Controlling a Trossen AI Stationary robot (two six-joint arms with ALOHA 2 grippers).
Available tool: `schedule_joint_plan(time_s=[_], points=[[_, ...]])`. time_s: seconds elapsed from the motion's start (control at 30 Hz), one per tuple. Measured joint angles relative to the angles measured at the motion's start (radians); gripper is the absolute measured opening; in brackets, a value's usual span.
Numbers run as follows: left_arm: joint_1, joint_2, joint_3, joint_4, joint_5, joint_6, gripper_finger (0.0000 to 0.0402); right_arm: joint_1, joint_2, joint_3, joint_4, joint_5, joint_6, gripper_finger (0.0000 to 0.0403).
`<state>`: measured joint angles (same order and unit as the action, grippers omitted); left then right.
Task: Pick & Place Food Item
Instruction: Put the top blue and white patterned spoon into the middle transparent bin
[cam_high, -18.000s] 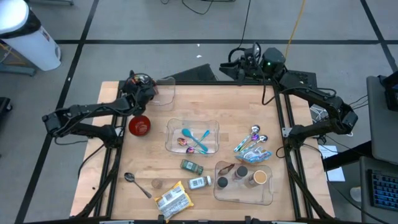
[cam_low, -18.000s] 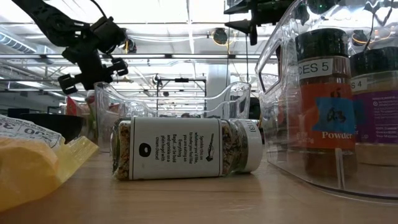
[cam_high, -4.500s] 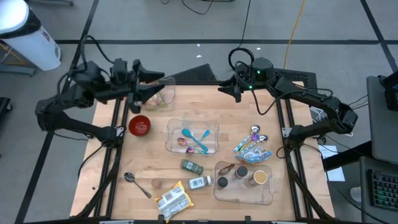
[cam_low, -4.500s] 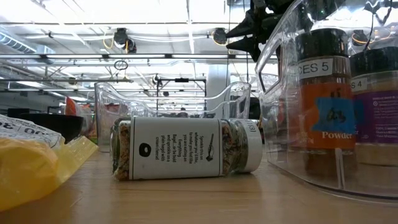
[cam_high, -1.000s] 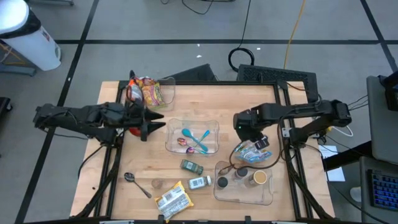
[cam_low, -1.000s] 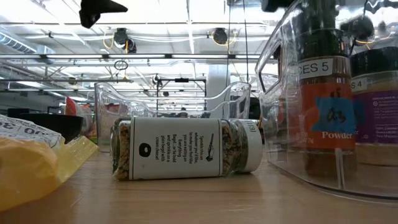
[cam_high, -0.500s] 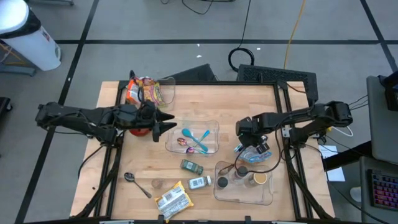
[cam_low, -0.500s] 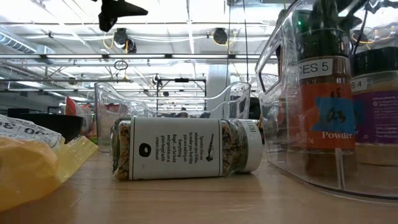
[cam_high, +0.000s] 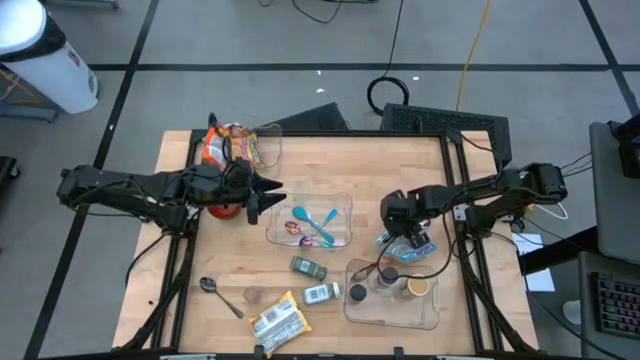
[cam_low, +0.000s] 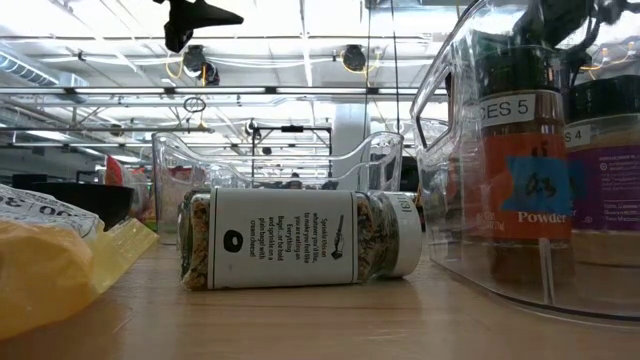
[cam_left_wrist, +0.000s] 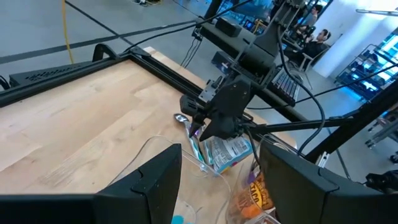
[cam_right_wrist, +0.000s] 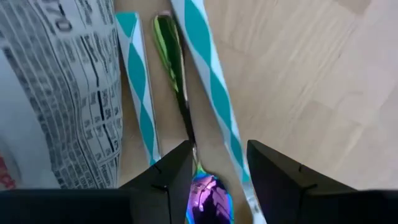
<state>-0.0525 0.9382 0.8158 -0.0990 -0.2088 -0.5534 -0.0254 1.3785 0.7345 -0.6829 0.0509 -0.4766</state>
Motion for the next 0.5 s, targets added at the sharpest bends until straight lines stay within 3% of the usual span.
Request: schedule_joint_plan(time_s=[0.5], points=[[0.0,0.0,0.0,0.0,-0.001,-0.006,0.0225,-0.002,0.008,-0.035,0.104,0.003,0.046,0.0142]])
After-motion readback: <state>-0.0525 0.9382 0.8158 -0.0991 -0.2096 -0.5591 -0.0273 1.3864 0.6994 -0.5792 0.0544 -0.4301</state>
